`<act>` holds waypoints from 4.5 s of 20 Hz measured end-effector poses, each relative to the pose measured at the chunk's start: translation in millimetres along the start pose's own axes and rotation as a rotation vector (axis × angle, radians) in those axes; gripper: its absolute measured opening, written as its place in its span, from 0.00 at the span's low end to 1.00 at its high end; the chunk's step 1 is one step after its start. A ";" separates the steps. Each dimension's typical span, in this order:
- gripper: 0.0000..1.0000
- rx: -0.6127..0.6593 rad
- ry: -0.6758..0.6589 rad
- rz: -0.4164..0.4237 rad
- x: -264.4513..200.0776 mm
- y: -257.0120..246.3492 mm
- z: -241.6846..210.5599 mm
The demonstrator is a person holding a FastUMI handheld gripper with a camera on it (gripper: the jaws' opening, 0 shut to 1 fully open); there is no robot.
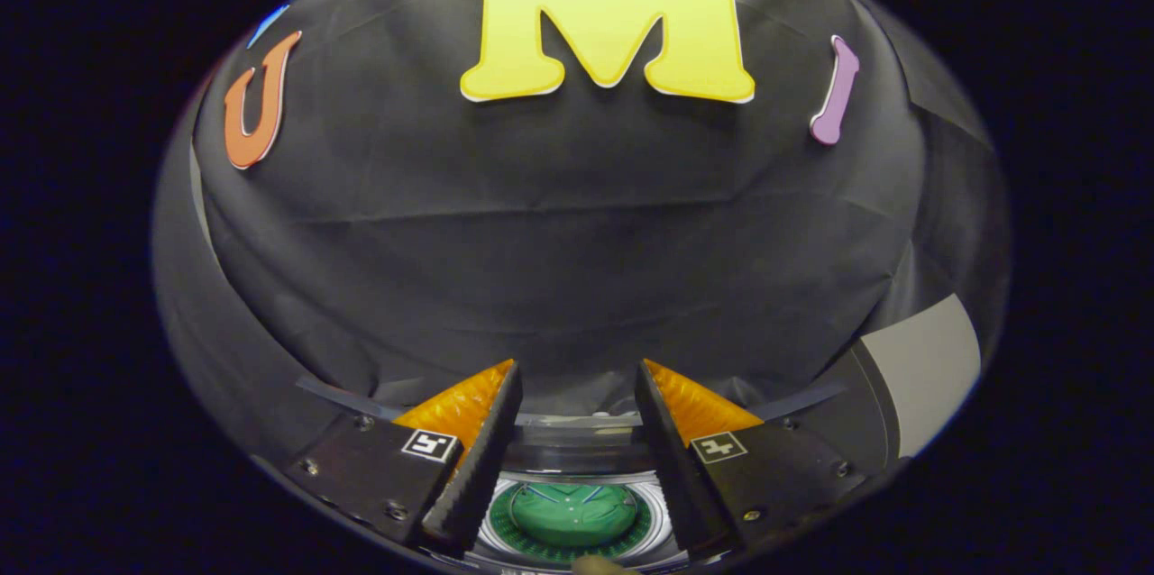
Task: Put the clothes into the washing machine and then close the washing machine lid.
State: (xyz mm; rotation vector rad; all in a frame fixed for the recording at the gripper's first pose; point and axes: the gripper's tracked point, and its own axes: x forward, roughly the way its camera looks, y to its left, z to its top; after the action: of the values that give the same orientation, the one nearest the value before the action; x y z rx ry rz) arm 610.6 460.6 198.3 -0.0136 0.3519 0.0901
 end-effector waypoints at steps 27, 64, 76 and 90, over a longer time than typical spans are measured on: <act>0.80 -0.030 -0.058 0.002 -50.6 -0.7 -46.0; 0.81 -0.141 0.121 0.156 -148.0 -11.1 -175.0; 1.00 -0.027 -0.305 0.082 -402.2 -173.9 -173.0; 1.00 0.096 -0.383 -0.117 -570.3 -389.2 -340.8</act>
State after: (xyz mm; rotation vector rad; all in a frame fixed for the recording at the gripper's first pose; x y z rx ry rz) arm -4.4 14.2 74.0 0.0777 -0.0281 -0.0405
